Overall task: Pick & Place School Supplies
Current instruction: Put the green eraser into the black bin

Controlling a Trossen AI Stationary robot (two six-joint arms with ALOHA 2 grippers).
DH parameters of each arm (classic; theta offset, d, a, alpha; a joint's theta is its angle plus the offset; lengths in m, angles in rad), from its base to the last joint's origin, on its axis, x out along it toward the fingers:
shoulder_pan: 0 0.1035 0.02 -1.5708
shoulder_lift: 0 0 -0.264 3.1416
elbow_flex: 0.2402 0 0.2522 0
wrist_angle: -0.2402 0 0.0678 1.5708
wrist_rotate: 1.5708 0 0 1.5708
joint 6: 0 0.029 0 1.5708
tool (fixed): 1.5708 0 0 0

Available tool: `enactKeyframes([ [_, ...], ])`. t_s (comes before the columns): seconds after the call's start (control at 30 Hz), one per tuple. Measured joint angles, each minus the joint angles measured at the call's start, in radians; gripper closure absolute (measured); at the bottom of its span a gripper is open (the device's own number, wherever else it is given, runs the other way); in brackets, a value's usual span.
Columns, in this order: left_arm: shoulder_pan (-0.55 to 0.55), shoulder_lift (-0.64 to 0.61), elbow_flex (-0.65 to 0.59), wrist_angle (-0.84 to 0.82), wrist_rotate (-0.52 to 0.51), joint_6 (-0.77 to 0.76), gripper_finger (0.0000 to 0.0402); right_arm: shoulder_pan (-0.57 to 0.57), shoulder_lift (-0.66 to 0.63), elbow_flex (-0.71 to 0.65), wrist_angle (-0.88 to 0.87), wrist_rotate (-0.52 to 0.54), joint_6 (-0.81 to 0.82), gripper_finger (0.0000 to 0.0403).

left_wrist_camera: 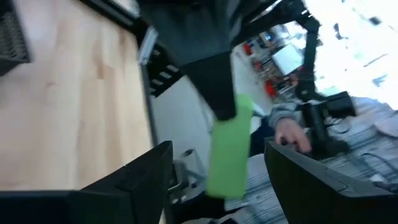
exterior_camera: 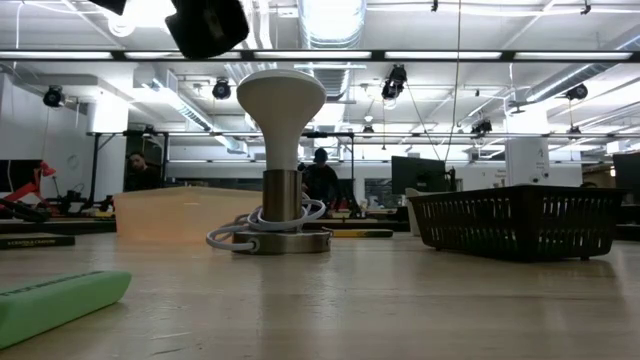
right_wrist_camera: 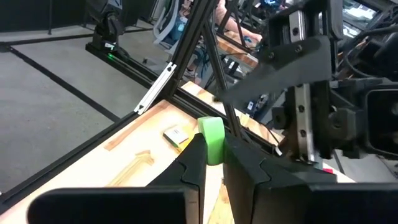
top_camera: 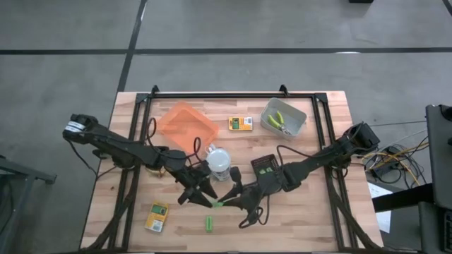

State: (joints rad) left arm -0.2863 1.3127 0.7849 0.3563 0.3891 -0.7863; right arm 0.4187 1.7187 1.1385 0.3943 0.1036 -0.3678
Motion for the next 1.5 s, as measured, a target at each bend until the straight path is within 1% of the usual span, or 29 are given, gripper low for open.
enactKeyframes([
  [0.13, 0.023, -0.062, -0.001, -0.134, -0.034, 0.067, 0.0142, 0.000, -0.001, 0.000, -0.005, 0.000, 0.039, 0.0369],
  [0.27, 0.033, -0.142, -0.002, -0.208, -0.075, 0.172, 0.0142, 0.001, -0.010, 0.000, -0.046, 0.001, 0.056, 0.0369],
  [0.37, 0.033, -0.211, -0.002, -0.256, -0.076, 0.271, 0.0142, 0.004, -0.021, 0.000, -0.081, 0.003, 0.102, 0.0369],
  [0.43, 0.033, -0.253, -0.004, -0.286, -0.083, 0.311, 0.0142, 0.010, -0.038, 0.000, -0.128, 0.038, 0.144, 0.0369],
  [0.5, 0.033, -0.285, -0.004, -0.299, -0.109, 0.315, 0.0142, 0.017, -0.065, 0.000, -0.211, 0.106, 0.200, 0.0369],
  [0.6, 0.033, -0.314, -0.004, -0.299, -0.136, 0.326, 0.0142, 0.030, -0.118, 0.000, -0.371, 0.205, 0.327, 0.0369],
  [0.67, 0.033, -0.325, -0.004, -0.302, -0.144, 0.348, 0.0142, 0.036, -0.155, 0.000, -0.460, 0.235, 0.431, 0.0369],
  [0.87, 0.034, -0.321, -0.005, -0.319, -0.165, 0.383, 0.0142, 0.051, -0.277, 0.000, -0.732, 0.237, 0.752, 0.0369],
  [0.97, 0.034, -0.312, -0.005, -0.352, -0.194, 0.392, 0.0142, 0.051, -0.334, 0.000, -0.856, 0.243, 0.928, 0.0369],
  [1.03, 0.034, -0.307, -0.005, -0.367, -0.216, 0.386, 0.0142, 0.050, -0.363, 0.000, -0.946, 0.248, 1.047, 0.0369],
  [1.17, 0.034, -0.296, -0.006, -0.376, -0.220, 0.398, 0.0142, 0.049, -0.400, 0.000, -1.145, 0.280, 1.241, 0.0369],
  [1.27, 0.033, -0.297, -0.006, -0.374, -0.268, 0.426, 0.0142, 0.046, -0.406, 0.000, -1.249, 0.290, 1.348, 0.0369],
  [1.33, 0.034, -0.298, -0.006, -0.376, -0.294, 0.443, 0.0142, 0.044, -0.403, -0.004, -1.270, 0.292, 1.393, 0.0369],
  [1.5, 0.034, -0.294, -0.006, -0.375, -0.321, 0.447, 0.0142, 0.030, -0.363, -0.038, -1.271, 0.300, 1.410, 0.0369],
])
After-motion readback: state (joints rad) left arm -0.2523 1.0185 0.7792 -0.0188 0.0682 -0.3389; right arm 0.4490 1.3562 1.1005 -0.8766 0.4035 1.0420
